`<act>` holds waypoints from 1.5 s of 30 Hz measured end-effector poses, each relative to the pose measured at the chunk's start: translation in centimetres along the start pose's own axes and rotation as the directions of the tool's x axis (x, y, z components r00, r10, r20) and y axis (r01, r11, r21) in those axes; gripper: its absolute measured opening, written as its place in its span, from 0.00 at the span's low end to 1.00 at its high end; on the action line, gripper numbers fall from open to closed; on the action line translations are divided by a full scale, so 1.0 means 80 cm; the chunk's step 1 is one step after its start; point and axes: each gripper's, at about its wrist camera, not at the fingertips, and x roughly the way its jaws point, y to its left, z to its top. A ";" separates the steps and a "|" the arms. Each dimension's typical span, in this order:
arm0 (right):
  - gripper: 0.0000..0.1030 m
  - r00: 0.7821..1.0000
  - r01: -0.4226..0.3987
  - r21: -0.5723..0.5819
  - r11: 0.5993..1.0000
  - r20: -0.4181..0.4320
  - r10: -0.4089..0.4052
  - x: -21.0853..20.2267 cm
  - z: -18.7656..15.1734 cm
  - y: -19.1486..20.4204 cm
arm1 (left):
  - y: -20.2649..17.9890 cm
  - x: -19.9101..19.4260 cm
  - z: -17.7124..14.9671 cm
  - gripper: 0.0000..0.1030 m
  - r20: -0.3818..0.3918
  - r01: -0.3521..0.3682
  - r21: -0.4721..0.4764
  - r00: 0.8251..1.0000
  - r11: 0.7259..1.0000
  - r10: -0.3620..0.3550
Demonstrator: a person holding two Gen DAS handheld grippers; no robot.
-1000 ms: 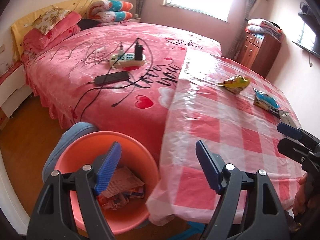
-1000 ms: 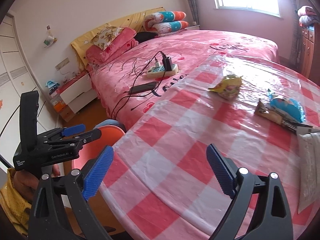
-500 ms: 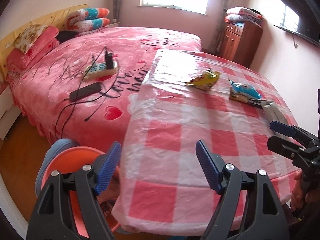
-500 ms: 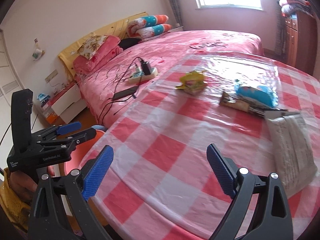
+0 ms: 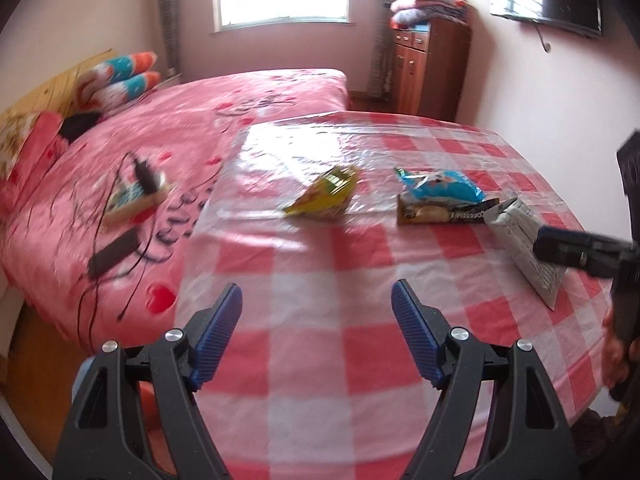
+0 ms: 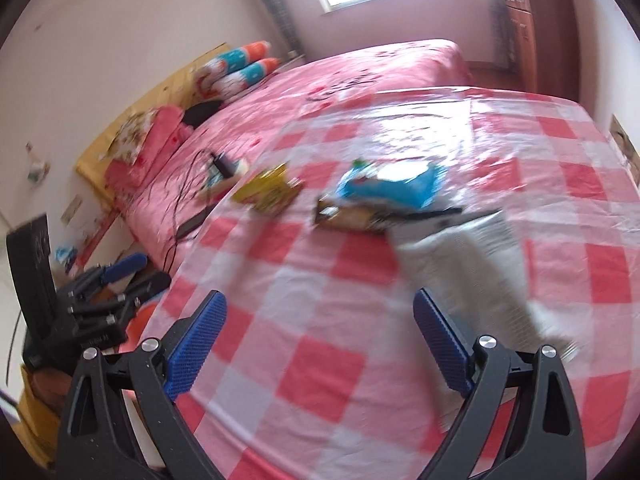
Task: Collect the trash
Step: 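Grasp the yellow snack bag with the left tool while the right grasps the blue snack pack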
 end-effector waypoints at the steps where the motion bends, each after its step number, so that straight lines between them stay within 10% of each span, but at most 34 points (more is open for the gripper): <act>1: 0.90 1.000 0.004 0.014 1.000 -0.003 -0.004 0.002 0.007 -0.008 | -0.005 0.007 0.007 0.75 0.004 0.006 0.009 1.000 1.000 -0.006; 23: 0.90 0.992 0.063 0.101 0.993 -0.117 -0.051 0.103 0.107 -0.066 | -0.006 0.154 0.080 0.75 0.015 0.080 -0.036 0.997 0.996 -0.080; 40: 0.90 0.988 0.109 0.049 0.993 -0.117 -0.103 0.152 0.106 -0.055 | 0.001 0.165 0.082 0.43 0.030 0.101 -0.082 0.995 0.992 -0.099; 45: 0.76 0.987 0.134 0.026 0.991 -0.090 -0.131 0.151 0.103 -0.051 | 0.000 0.159 0.079 0.40 0.032 0.110 -0.090 0.994 0.990 -0.107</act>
